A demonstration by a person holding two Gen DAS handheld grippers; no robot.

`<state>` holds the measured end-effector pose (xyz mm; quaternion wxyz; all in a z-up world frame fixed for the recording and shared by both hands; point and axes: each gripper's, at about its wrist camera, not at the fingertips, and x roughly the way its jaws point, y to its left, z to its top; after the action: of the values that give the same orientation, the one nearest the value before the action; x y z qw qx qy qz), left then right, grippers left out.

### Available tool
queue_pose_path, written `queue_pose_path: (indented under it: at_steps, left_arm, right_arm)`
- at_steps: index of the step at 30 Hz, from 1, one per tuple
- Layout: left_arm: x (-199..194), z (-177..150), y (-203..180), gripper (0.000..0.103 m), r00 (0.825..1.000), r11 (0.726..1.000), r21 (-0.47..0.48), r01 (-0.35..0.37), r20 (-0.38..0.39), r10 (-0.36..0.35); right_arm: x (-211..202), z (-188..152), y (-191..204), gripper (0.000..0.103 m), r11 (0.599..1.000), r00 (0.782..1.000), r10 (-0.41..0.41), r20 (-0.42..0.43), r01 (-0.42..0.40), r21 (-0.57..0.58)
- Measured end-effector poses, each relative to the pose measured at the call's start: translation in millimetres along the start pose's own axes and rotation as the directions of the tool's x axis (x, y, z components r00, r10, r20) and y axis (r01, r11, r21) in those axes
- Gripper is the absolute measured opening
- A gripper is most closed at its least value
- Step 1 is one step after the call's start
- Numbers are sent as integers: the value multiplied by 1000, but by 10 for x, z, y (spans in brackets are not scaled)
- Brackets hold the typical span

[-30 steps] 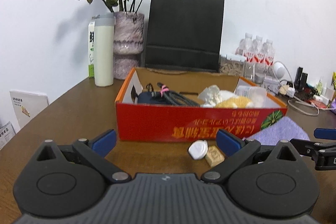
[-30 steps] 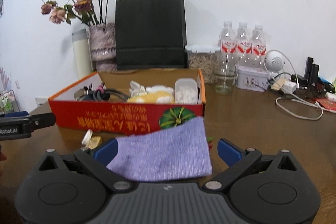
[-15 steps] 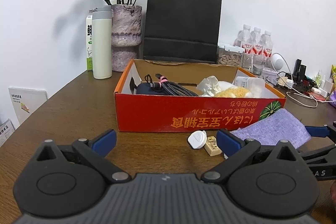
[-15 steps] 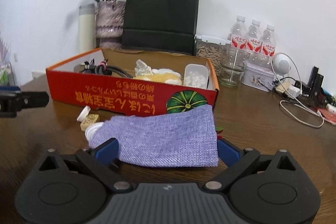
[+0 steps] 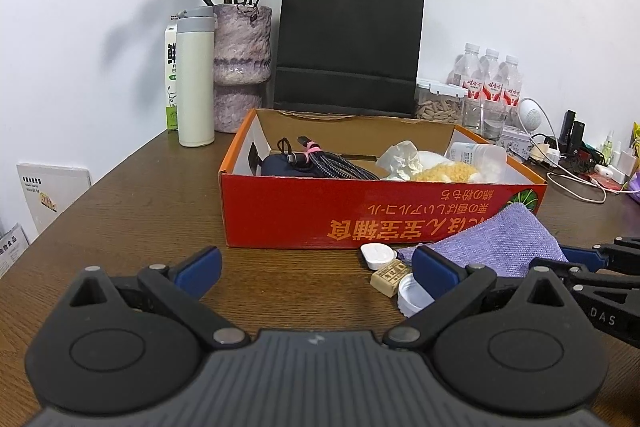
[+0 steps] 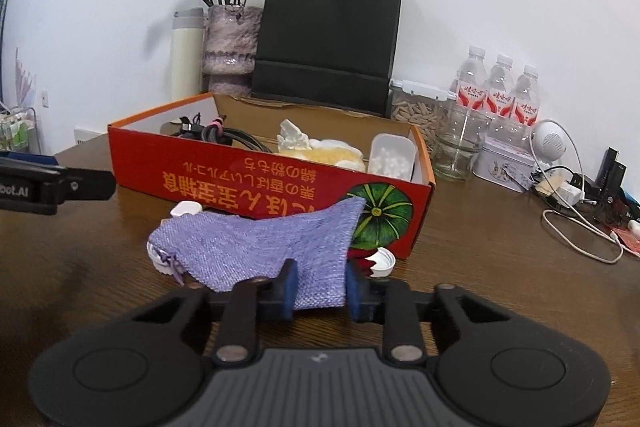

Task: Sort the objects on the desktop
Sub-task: 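Withdraw both tools and move right tool to the lavender pouch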

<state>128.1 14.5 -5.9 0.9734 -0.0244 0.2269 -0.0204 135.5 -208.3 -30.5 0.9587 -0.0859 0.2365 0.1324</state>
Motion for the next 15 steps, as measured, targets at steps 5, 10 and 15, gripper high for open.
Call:
queue_pose_path:
  at_steps: [5,10,15]
  left_arm:
    - [-11,7,3,103,1000,1000,-2,2,3,-2]
    - [-14,15,17,103,1000,1000,-5,2,6,-2]
    - [-13,11,23,103,1000,1000,-6,2,3,-2]
  right_arm:
    - [-57,11,4,20,1000,1000,14,26,-14,2]
    - [-149,34,19,21,999,996,54,69,-54,1]
    - [-163,70,101,21,997,993,81,81,-80,-14]
